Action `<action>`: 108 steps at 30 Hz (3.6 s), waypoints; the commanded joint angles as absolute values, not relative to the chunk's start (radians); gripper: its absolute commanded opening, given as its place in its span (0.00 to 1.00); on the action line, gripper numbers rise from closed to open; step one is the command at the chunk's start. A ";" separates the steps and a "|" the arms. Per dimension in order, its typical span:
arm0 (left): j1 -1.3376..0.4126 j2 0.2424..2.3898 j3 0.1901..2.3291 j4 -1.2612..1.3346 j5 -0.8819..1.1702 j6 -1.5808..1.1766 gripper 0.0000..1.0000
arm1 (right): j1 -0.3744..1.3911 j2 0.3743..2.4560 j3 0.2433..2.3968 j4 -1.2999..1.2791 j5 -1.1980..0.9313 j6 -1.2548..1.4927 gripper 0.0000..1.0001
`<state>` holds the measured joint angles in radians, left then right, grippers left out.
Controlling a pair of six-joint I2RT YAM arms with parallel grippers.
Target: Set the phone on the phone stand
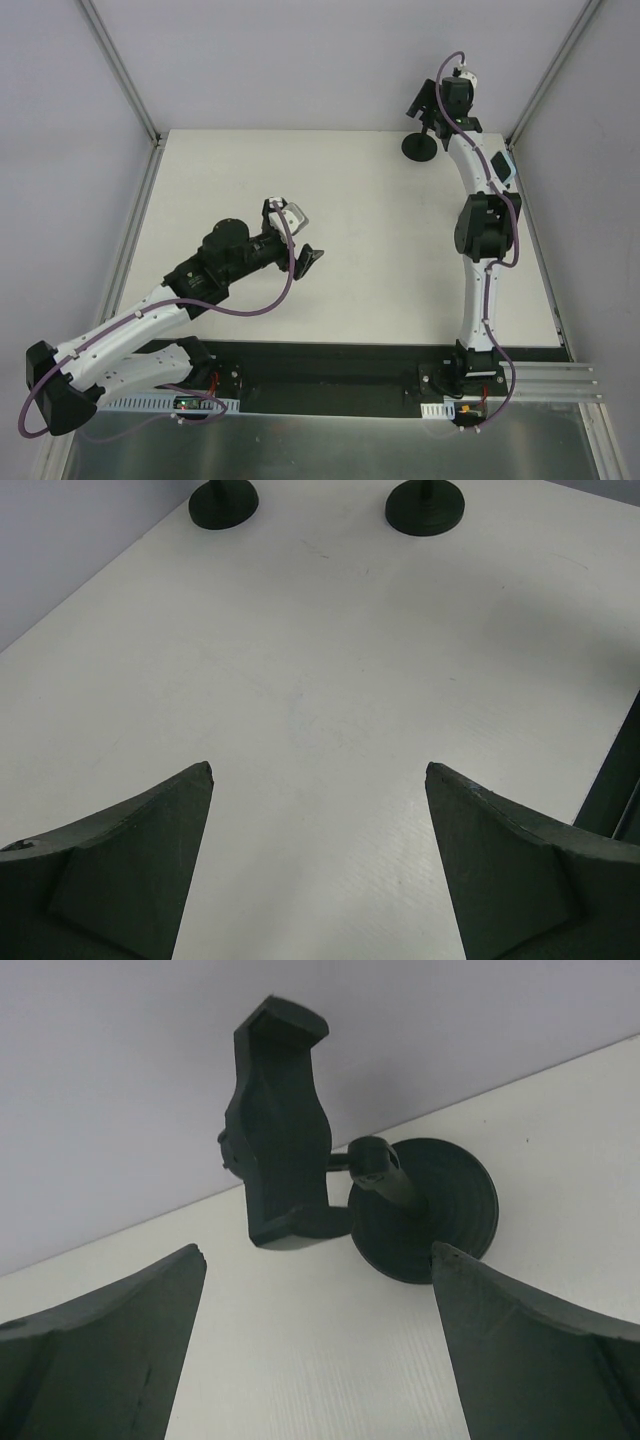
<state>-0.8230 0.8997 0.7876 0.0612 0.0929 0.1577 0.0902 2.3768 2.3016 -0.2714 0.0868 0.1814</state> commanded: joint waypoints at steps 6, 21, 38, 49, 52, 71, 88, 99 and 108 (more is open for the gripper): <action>-0.818 0.905 0.811 0.080 0.068 0.173 0.87 | 0.091 2.431 2.430 -0.109 0.155 0.279 0.99; -0.816 0.890 0.815 0.080 0.086 0.166 0.87 | 0.089 2.441 2.442 -0.095 0.106 0.288 0.39; -0.818 0.842 0.841 0.049 0.023 0.123 0.87 | 0.190 1.923 1.883 -0.160 0.092 0.385 0.01; -0.865 0.798 0.833 0.026 -0.080 0.095 0.87 | 0.437 1.326 1.152 0.030 0.189 0.387 0.01; -0.879 0.796 0.834 0.025 -0.090 0.094 0.87 | 0.510 1.246 1.072 0.015 0.236 0.348 0.01; -0.877 0.811 0.830 0.021 -0.137 0.089 0.87 | 1.029 1.275 0.968 0.087 0.856 0.437 0.35; -0.864 0.962 0.882 0.020 -0.022 0.002 0.91 | 1.028 1.154 0.953 0.042 0.719 0.142 0.97; -0.862 1.236 1.089 -0.063 0.048 -0.331 0.90 | 0.757 0.970 1.023 -0.304 0.484 0.110 0.96; -0.864 1.443 1.267 -0.161 -0.054 -0.432 0.97 | 0.463 0.882 0.916 -0.316 0.112 0.127 0.96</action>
